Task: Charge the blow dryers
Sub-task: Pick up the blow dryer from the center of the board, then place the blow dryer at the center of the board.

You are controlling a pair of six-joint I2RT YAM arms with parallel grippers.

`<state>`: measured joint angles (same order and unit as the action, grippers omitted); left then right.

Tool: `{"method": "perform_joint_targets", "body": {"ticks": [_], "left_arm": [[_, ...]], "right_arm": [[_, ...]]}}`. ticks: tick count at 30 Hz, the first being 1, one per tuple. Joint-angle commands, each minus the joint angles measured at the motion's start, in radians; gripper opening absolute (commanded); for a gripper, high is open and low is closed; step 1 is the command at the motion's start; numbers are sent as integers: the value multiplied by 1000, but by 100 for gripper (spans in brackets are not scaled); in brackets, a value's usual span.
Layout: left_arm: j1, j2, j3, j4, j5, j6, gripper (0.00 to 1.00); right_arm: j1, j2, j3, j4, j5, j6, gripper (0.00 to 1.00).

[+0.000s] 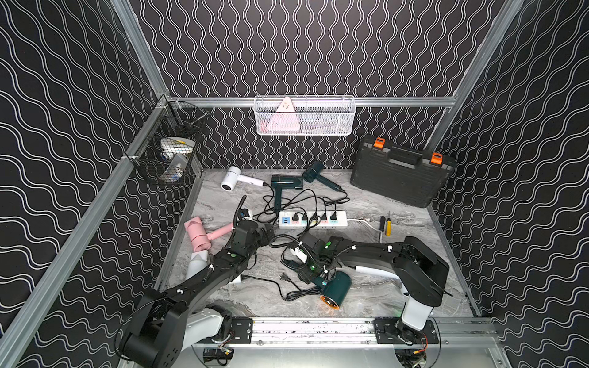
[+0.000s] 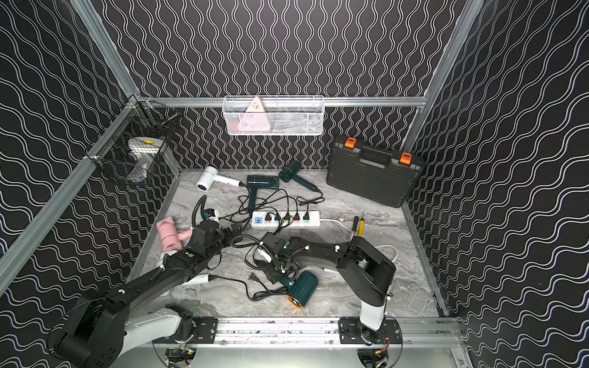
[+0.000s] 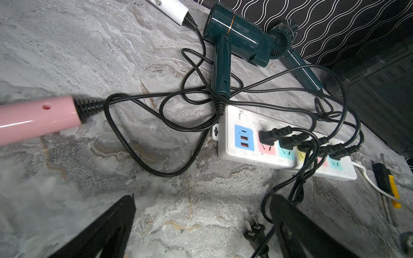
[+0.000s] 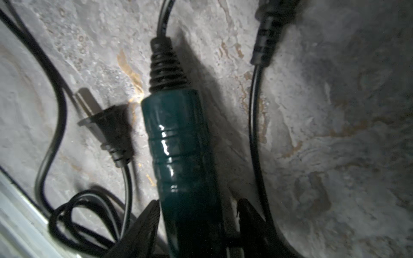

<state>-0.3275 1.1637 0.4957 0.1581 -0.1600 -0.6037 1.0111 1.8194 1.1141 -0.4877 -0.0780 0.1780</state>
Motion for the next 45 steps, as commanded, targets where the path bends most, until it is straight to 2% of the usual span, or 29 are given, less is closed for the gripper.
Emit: {"method": "perform_joint_targets", "body": {"ticks": [1,3,10,14,20,32,40,45], "left_arm": [[3,-4,-3,4,0,-8,99],[2,-4,-3,4,1,-8,99],[3,-4,-2,4,2,-8,99],[3,-3,-3,5,1,-8,99],[4,-2,-3,6,-1,-8,99],[4,-7,-6,6,-6,-7,99],[3,-6,-6,8,-3,-8,99],[3,-7,-6,9,-2,-8,99]], "right_arm": [[1,17,13,-50,43,-23,50],[1,18,13,-58,49,-27,40],[1,3,62,-93,64,-52,14],[1,-14,80,-121,89,-70,4],[-29,-80,90,-165,106,-82,2],[-166,-230,55,-229,75,-28,3],[-243,-218,-10,-229,93,7,3],[-255,-189,88,-281,147,-40,3]]}}
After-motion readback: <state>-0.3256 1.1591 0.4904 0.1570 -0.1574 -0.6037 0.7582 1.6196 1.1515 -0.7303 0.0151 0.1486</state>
